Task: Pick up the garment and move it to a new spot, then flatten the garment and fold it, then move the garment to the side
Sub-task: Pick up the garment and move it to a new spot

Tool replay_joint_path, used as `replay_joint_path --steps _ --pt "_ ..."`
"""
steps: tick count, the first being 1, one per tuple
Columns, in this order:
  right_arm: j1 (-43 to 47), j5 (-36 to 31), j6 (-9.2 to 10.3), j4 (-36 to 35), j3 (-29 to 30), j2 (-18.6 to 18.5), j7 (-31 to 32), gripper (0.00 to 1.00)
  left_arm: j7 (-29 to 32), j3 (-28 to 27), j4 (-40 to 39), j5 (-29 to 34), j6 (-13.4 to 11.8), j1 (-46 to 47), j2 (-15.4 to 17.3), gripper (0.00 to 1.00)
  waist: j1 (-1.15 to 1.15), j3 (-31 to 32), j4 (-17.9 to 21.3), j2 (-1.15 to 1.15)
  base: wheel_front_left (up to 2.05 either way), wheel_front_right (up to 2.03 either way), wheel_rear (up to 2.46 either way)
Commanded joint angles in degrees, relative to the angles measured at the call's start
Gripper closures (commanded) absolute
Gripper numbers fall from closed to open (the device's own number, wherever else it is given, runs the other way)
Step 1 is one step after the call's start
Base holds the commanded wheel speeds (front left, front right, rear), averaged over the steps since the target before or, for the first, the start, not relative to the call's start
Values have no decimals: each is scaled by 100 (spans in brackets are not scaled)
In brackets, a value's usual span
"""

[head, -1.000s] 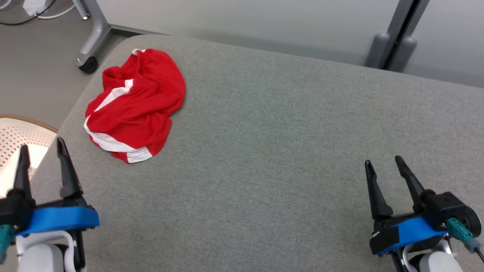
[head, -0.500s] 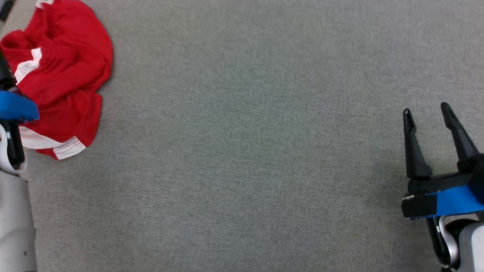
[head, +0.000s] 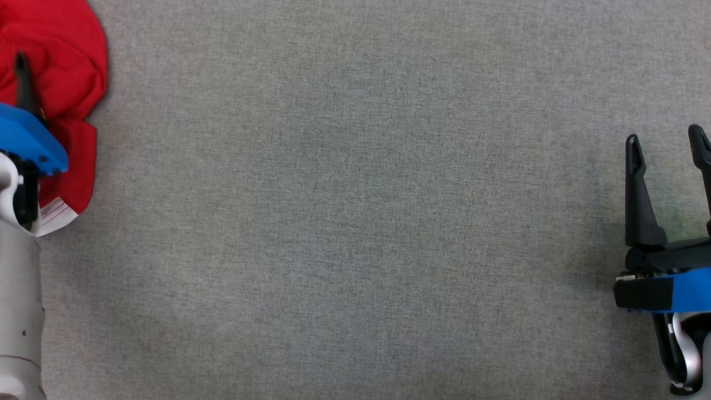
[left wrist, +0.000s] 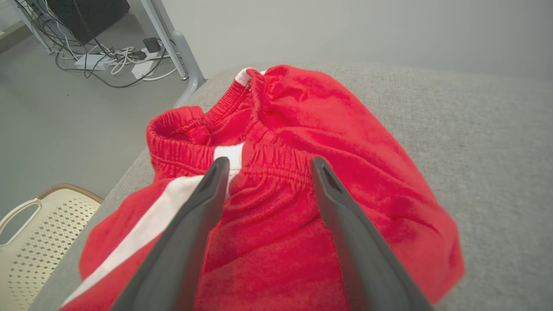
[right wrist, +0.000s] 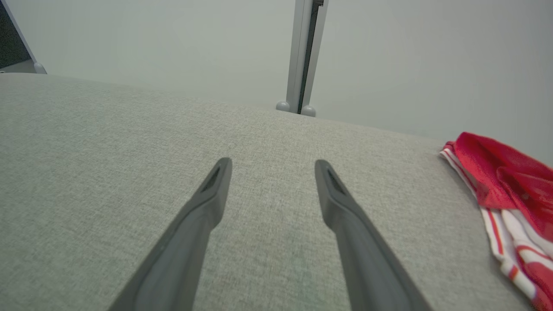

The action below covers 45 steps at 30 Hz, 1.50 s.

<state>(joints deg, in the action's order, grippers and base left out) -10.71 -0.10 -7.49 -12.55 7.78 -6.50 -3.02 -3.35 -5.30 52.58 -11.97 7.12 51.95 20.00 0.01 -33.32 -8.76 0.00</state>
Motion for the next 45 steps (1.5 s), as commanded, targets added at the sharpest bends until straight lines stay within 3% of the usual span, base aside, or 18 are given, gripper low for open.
replay_joint_path --steps 1,11,12,13,14,18,25,34,40,45 --pt "-90 31 -2 -38 26 -51 25 0 231 56 314 -101 40 127 22 0 -1 -7 -11 0 0 0 0" --pt "-147 56 -2 35 -90 -58 34 0 1136 441 1293 -632 49 118 -87 0 -1 96 95 0 0 0 0" --pt "-137 55 -2 44 -108 -44 30 0 1196 491 1329 -704 50 103 -90 31 -1 122 119 0 0 0 0" --pt "-123 52 -2 50 -119 -30 27 0 1212 540 1352 -772 50 98 -69 80 -1 144 141 0 0 0 0" --pt "-115 50 -2 67 -130 -12 19 0 1253 591 1380 -823 50 81 -39 100 -1 179 174 0 0 0 0" --pt "-72 74 -2 155 -125 46 -32 0 1050 766 1334 -983 51 67 136 100 -1 351 296 0 0 0 0" --pt "31 158 -2 497 -131 166 -217 0 184 1155 934 -1062 37 262 418 100 -1 857 509 0 0 0 0" --pt "194 388 -2 1091 -216 329 -526 0 -589 1443 346 -1044 37 653 588 100 -1 1708 916 0 0 0 0" --pt "302 503 -2 1402 -279 361 -712 0 -681 1775 -422 -911 37 861 441 100 -1 2110 1282 0 0 0 0" --pt "345 985 -2 1723 -519 363 -862 0 -508 1901 -1269 -1087 37 858 203 100 -1 2306 1676 0 0 0 0"
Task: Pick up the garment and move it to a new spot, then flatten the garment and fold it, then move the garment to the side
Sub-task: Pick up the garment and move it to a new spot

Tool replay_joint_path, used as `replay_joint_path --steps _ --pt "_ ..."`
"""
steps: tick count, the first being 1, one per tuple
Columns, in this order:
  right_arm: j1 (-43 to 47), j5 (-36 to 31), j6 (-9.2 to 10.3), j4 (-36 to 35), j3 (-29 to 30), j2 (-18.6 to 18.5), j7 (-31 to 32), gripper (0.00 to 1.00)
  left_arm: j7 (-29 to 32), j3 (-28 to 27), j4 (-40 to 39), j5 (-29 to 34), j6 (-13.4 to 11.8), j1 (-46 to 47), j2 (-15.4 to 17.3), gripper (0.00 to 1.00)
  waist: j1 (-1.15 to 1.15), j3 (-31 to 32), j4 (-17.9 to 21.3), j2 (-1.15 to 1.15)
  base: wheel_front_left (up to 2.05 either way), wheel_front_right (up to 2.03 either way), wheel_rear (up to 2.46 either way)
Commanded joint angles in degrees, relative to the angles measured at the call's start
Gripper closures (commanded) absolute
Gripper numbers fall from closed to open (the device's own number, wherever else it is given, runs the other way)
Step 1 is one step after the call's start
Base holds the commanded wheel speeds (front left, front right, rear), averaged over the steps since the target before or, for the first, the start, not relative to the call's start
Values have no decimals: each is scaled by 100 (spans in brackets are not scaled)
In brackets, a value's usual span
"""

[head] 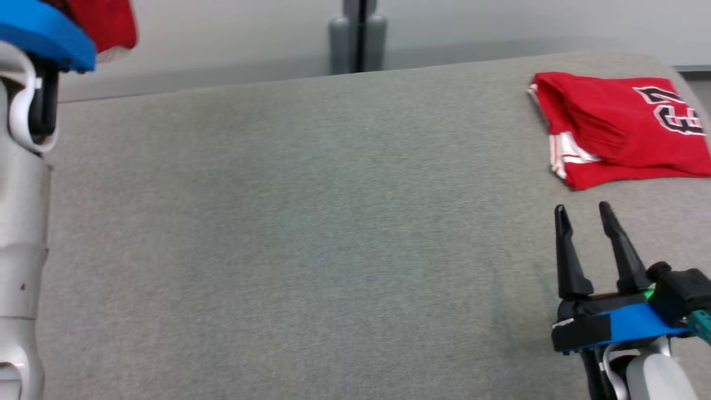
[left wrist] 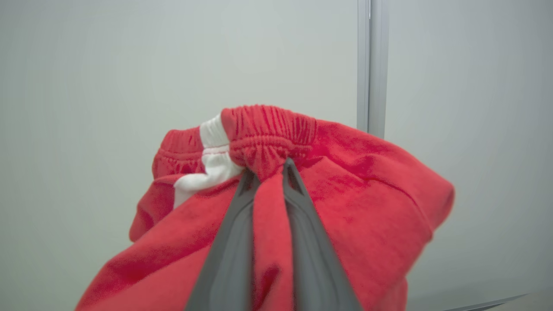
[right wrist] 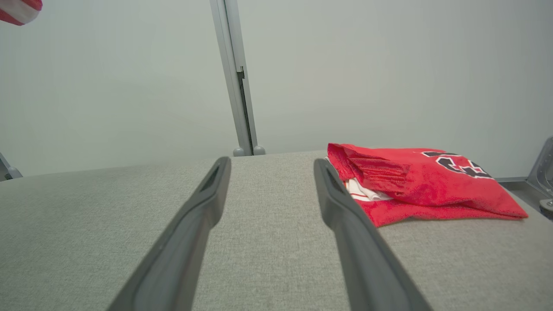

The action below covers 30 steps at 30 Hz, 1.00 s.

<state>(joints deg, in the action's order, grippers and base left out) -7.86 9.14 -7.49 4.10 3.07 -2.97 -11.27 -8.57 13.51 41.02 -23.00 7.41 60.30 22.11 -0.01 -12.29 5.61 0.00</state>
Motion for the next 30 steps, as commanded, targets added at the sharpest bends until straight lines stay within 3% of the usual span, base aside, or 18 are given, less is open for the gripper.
replay_joint_path --steps 1,10,15,22,30 --pt "65 141 -2 123 -82 8 -65 0 66 71 -321 12 8 5 -24 100 1 223 311 0 0 0 0" --pt "-40 556 -2 563 -552 6 -313 0 657 466 -2044 -84 -101 -444 -367 100 1 252 938 0 0 0 0" --pt "-126 629 -2 677 -688 7 -366 0 879 759 -2547 -113 -128 -840 -573 100 1 234 1142 0 0 0 0" --pt "-158 675 -2 721 -741 8 -397 0 831 1044 -2649 -203 -222 -1644 -772 100 1 235 1264 0 0 0 0" --pt "-151 678 -2 653 -727 7 -400 0 532 1295 -2223 -220 -332 -2713 -868 100 1 195 1224 0 0 0 0"
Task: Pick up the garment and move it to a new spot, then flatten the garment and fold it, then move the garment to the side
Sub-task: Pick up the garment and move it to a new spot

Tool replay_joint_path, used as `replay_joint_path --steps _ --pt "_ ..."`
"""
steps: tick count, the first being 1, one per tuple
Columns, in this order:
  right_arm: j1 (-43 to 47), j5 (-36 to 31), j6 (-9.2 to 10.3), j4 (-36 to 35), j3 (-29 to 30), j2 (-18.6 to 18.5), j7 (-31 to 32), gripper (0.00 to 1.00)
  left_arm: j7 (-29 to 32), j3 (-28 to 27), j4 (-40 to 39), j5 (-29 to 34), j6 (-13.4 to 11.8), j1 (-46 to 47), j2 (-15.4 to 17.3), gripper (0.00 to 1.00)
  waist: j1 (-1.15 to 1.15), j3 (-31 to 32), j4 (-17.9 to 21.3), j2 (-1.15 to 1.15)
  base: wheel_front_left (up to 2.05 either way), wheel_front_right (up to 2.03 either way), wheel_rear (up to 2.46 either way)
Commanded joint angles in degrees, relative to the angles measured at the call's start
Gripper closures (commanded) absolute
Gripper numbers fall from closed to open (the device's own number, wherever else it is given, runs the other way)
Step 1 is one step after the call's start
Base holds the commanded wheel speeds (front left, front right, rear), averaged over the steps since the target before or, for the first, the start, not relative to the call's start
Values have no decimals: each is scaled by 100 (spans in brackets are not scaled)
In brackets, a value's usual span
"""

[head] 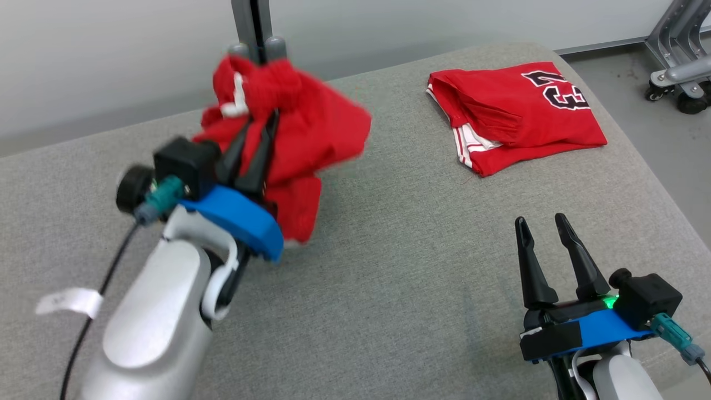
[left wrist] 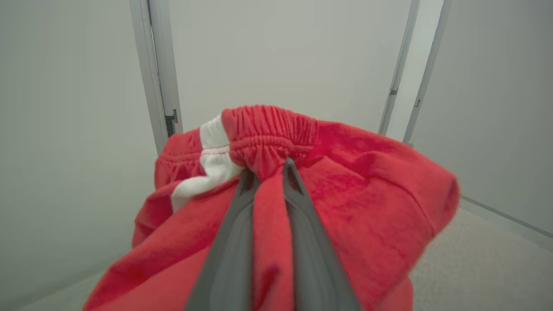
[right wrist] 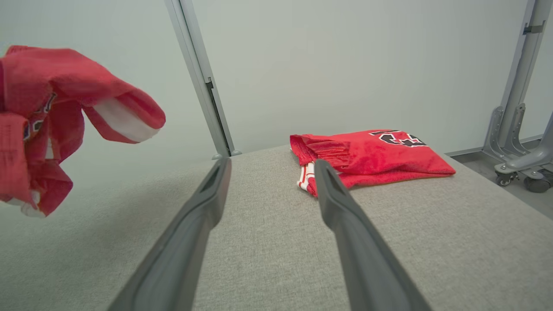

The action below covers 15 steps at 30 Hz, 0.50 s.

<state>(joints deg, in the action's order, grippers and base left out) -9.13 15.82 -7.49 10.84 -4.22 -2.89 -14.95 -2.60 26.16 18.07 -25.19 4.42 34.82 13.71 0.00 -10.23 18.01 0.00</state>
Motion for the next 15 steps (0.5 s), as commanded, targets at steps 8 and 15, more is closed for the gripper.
replay_joint_path --steps 8,15 --pt "-14 -44 -2 -24 -18 0 -32 0 -469 326 789 39 -8 -882 -144 100 0 -30 -93 0 0 0 0" --pt "76 -141 -2 44 7 0 -32 0 -873 696 1382 121 57 -1155 -478 0 0 88 -285 0 0 0 0"
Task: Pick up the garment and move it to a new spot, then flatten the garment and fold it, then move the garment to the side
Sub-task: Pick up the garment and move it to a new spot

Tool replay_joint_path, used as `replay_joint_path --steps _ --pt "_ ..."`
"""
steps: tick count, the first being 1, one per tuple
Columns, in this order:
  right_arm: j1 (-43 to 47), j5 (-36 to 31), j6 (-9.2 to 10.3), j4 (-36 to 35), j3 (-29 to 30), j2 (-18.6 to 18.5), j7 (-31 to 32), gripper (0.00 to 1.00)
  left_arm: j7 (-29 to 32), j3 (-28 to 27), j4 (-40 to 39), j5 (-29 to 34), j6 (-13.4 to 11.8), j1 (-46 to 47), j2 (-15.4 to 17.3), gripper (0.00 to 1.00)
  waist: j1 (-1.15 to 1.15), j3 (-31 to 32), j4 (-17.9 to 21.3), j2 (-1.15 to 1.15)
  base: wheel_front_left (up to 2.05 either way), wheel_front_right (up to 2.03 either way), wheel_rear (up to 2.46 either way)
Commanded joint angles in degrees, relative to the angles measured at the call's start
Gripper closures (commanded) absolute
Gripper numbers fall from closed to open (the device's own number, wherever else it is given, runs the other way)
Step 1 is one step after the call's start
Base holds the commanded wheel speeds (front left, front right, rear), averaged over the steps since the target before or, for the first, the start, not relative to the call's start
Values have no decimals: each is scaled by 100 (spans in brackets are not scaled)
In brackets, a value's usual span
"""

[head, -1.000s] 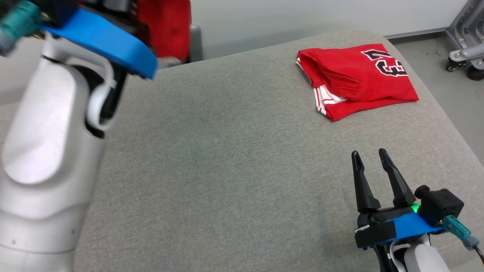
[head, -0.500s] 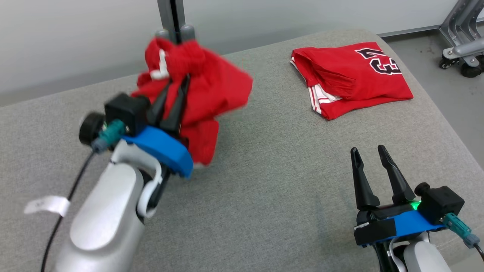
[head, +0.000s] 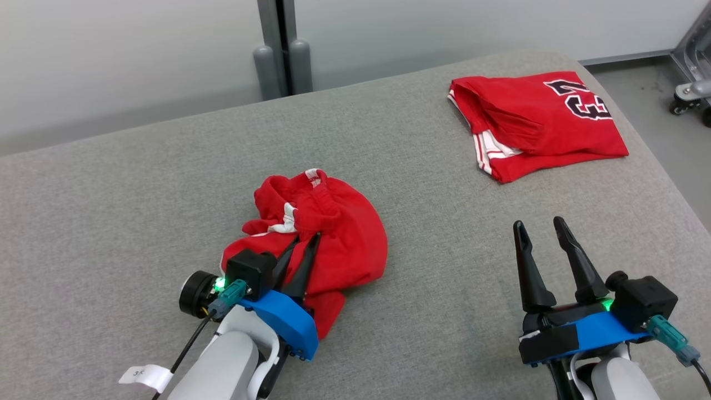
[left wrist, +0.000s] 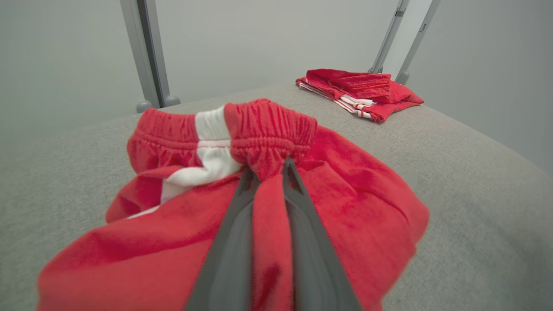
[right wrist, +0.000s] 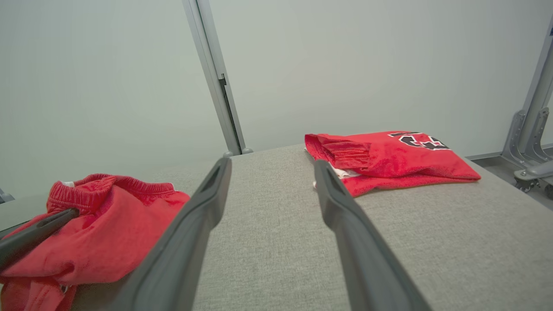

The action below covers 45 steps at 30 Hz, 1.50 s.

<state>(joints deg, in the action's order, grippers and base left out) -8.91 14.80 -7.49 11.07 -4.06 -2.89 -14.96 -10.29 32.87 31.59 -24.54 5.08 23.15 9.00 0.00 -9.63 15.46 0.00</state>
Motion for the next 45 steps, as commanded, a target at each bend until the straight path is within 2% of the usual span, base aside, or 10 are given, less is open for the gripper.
replay_joint_path --steps 1,8,12,20,29,36,45 --pt "68 -53 -2 29 5 -1 -31 0 -169 29 50 67 -23 44 -45 0 0 59 -65 0 0 0 0" --pt "137 -109 -2 82 42 0 -31 0 -416 -125 -69 127 -173 40 -53 0 0 243 -280 0 0 0 0" --pt "227 -151 -2 89 107 0 -31 0 -478 -362 -314 144 -327 -145 129 0 0 358 -451 0 0 0 0" --pt "330 -220 -2 79 222 0 -31 0 -493 -1158 -1241 259 -713 -735 529 0 0 484 -865 0 0 0 0" --pt "376 -284 -2 85 308 -2 -31 0 -494 -2101 -2000 417 -971 -1506 609 0 0 568 -1254 0 0 0 0" --pt "416 -331 -2 129 385 -2 -31 0 -495 -2702 -2351 605 -951 -2016 458 0 0 599 -1484 0 0 0 0" --pt "516 -372 -2 141 420 -2 28 0 -495 -3003 -2404 887 -696 -2438 248 0 0 701 -1620 0 0 0 0"
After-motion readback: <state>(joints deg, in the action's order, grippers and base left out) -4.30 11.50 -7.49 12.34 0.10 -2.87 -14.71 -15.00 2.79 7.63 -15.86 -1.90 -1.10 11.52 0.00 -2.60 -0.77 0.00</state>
